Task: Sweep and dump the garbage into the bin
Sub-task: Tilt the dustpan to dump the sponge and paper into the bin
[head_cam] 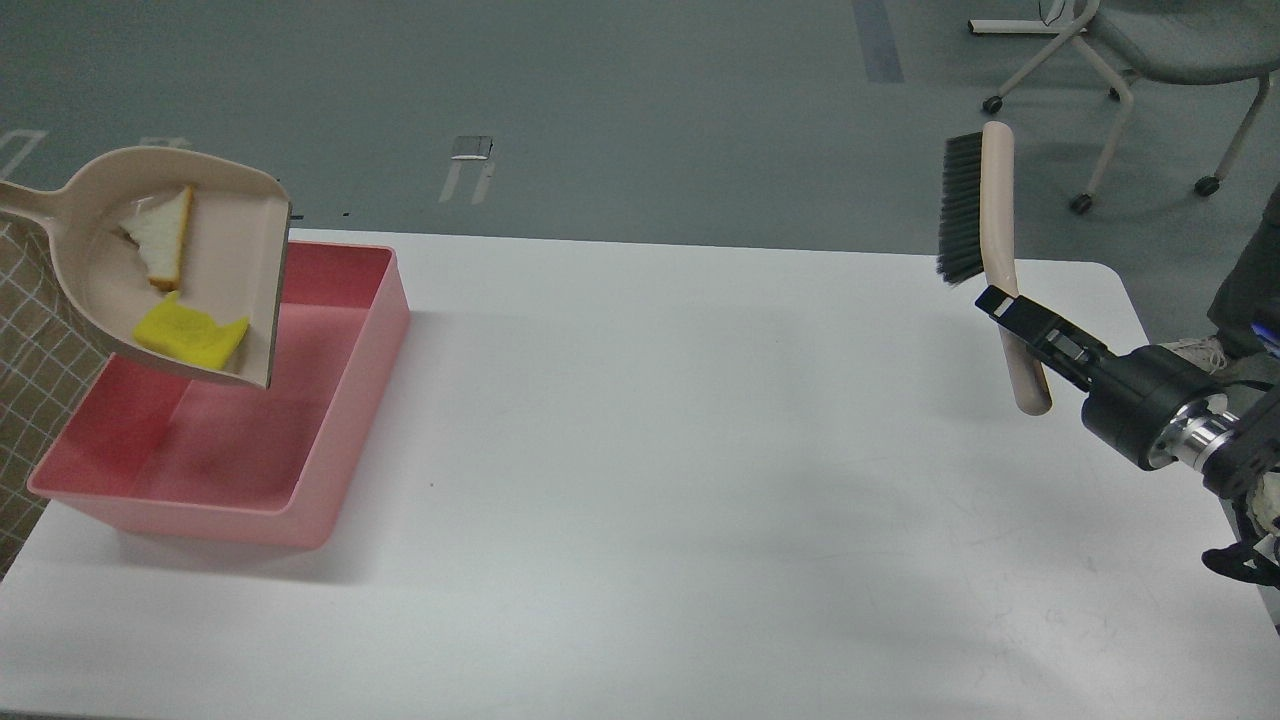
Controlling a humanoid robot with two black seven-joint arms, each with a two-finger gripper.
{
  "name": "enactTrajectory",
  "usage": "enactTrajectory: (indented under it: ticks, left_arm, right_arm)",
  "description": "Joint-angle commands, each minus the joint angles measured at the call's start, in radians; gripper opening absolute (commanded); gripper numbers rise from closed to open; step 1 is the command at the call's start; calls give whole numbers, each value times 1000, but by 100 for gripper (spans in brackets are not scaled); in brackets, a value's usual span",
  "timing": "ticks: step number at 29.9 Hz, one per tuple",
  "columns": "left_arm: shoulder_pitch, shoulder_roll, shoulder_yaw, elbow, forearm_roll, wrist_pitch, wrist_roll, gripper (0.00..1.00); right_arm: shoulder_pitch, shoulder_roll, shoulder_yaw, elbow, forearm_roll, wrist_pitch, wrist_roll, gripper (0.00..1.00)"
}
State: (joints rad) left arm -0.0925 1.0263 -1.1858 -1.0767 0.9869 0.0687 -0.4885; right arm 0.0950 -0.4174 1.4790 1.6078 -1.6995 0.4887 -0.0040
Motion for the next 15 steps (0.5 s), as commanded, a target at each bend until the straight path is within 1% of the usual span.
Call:
enactTrajectory:
  ticks: [1,6,8,15]
  left_arm:
    - [2,44,6,3,9,3,0,0]
    - [2,83,8,4,147,31,0,0]
    - [2,84,6,-2,243,74,0,0]
    - [2,87,9,-35,412,183,0,0]
  right_arm:
    - [-1,-1,3,1,1,0,2,10]
    - [-1,-1,4,1,6,0,7,10]
    - [-3,-1,4,1,6,0,7,10]
    - [-6,-4,12,3,6,0,9,10]
